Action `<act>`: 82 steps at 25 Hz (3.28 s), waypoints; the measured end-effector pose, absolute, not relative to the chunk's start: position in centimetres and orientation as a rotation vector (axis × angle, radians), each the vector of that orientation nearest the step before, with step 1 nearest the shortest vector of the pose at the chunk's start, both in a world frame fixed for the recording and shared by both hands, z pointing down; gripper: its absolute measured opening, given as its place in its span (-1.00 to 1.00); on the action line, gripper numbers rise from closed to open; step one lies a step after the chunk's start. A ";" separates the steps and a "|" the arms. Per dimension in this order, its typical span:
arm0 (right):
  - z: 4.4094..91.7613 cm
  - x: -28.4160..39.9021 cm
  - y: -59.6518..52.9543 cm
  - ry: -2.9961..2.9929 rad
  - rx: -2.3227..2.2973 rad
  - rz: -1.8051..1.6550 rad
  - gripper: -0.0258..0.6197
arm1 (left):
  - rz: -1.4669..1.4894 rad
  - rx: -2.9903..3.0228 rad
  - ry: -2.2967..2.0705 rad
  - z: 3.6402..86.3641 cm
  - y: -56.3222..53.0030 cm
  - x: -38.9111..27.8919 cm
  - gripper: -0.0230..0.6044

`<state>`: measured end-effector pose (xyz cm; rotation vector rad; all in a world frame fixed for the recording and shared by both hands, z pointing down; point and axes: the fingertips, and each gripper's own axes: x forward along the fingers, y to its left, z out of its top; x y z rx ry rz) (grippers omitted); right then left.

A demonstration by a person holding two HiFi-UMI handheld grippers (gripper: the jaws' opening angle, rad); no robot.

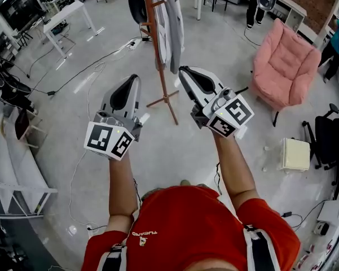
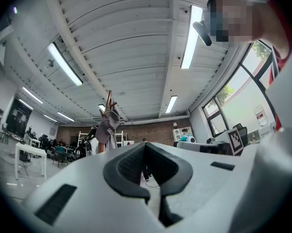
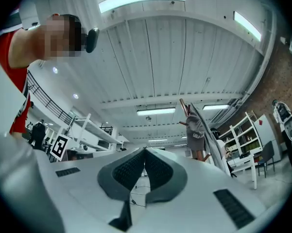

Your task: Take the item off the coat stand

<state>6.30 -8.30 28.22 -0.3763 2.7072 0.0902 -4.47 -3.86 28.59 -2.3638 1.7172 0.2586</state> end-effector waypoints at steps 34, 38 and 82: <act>12.8 -5.7 -36.9 2.595 -0.666 0.102 -0.15 | 0.255 -2.484 1.451 22.9 -27.7 -19.7 -0.90; 10.3 -7.1 -40.3 2.597 -0.722 0.117 -0.12 | 0.245 -2.496 1.400 21.7 -30.4 -21.7 -0.90; -0.6 -5.3 -39.9 2.551 -0.570 0.506 -0.82 | 0.342 -2.437 1.463 20.3 -34.0 -22.5 -0.90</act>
